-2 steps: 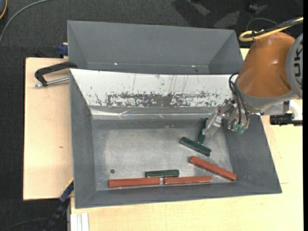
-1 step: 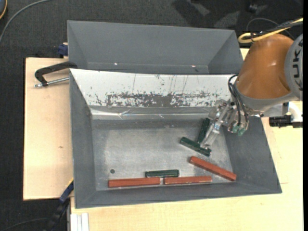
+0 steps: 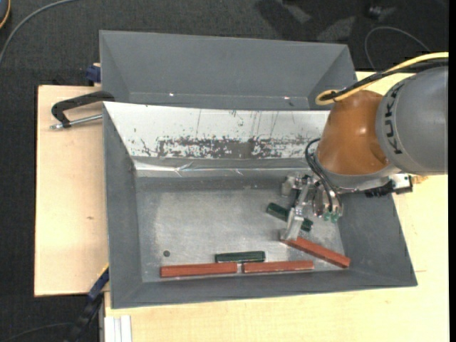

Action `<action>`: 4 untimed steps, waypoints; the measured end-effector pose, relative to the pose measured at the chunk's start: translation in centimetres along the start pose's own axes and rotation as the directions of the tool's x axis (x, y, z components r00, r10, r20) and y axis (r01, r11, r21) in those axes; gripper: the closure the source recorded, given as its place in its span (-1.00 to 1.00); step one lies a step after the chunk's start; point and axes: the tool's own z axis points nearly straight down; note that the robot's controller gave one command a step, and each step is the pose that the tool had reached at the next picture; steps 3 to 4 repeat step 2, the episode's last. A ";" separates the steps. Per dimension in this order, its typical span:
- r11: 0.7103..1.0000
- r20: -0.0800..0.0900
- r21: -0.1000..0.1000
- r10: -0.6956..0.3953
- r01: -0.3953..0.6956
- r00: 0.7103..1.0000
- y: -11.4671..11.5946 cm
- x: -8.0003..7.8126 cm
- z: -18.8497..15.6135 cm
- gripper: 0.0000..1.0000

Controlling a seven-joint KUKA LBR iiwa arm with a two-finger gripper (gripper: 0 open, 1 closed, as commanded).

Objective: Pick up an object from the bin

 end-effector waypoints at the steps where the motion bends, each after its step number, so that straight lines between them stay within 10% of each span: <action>1: 1.000 0.005 -0.001 0.002 -0.002 1.000 0.0 -0.1 -0.3 1.00; 2: 1.000 0.019 -0.002 0.007 -0.007 1.000 1.0 1.5 -15.9 1.00; 4: 1.000 0.019 -0.002 0.007 -0.007 1.000 1.0 1.5 -15.9 1.00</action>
Offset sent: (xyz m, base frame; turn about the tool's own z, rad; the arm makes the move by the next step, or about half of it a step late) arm 0.0000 0.0000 0.0000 0.0000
